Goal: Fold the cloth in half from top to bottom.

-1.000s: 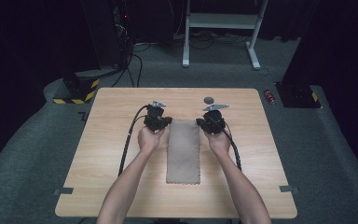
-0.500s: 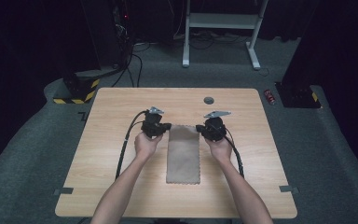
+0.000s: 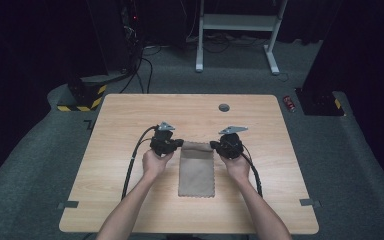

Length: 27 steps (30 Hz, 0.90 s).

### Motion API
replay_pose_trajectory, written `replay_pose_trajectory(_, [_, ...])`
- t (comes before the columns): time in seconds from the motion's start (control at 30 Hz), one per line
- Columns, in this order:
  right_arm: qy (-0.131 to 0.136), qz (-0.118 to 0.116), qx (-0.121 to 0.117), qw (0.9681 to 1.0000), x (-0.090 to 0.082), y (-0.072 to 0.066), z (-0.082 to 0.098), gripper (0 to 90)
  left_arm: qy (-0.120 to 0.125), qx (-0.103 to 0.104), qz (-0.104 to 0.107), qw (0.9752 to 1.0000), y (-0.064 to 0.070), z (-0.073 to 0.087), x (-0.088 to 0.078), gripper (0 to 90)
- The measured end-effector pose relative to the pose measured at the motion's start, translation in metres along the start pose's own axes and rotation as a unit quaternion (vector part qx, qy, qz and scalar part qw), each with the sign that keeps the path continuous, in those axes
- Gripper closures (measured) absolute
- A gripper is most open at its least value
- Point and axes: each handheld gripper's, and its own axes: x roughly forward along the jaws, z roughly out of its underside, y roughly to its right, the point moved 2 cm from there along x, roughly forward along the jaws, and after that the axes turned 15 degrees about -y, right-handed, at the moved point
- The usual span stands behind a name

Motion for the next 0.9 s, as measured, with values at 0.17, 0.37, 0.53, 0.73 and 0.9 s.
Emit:
replay_pose_trajectory(0.17, [0.003, -0.001, -0.002, 1.0, -0.003, -0.002, 0.002, 89.9, -0.002, 0.007, -0.003, 1.0, 0.002, 0.003, -0.001, 90.0])
replay_pose_trajectory(0.37, [0.006, -0.004, -0.001, 1.0, -0.004, -0.004, 0.006, 89.9, -0.001, 0.01, -0.001, 0.9999, 0.006, 0.006, -0.002, 90.0])
replay_pose_trajectory(0.53, [0.002, -0.008, -0.002, 1.0, -0.004, -0.005, 0.011, 89.9, -0.001, 0.011, 0.002, 0.9999, 0.007, 0.011, -0.002, 90.0])
replay_pose_trajectory(0.73, [0.003, -0.007, -0.01, 0.9999, -0.006, -0.009, 0.014, 89.9, 0.0, 0.014, 0.002, 0.9999, 0.01, 0.014, -0.004, 90.0])
replay_pose_trajectory(0.9, [0.01, -0.011, -0.012, 0.9998, -0.011, -0.012, 0.016, 89.9, 0.001, 0.018, 0.0, 0.9998, 0.011, 0.017, -0.006, 90.0])
